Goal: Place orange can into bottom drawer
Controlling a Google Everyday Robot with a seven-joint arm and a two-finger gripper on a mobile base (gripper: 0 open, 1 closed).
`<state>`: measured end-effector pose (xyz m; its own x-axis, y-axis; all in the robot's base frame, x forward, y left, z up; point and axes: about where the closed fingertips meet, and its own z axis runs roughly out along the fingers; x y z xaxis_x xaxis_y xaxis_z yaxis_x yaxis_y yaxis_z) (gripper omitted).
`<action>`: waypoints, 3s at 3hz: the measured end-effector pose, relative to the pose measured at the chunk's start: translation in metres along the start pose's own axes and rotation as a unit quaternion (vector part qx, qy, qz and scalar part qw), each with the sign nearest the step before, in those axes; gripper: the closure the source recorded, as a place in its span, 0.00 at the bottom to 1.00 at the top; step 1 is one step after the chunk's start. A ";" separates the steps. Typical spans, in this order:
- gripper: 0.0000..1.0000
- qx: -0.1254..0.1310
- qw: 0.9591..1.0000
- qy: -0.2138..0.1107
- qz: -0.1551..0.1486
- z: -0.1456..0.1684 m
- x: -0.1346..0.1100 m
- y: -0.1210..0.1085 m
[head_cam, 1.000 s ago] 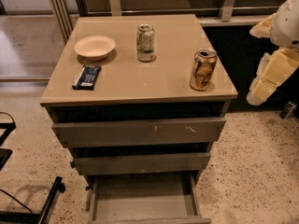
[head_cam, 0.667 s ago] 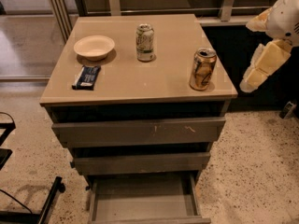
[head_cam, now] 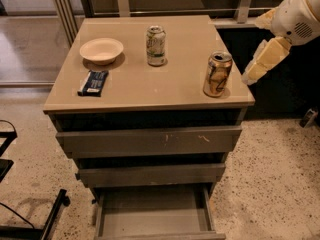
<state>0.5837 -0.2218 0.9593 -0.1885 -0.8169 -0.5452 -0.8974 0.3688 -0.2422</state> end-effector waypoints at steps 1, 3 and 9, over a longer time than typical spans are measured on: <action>0.00 -0.006 1.000 -0.018 0.007 0.022 -0.005 -0.014; 0.00 -0.040 0.998 -0.038 0.012 0.065 -0.020 -0.015; 0.67 -0.066 0.997 -0.047 0.013 0.112 -0.022 -0.005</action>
Offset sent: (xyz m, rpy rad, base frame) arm 0.0533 0.0392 -0.0360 0.1150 0.0469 0.0355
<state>0.6372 -0.1559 0.8833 -0.1797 -0.7598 -0.6248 -0.9388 0.3223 -0.1219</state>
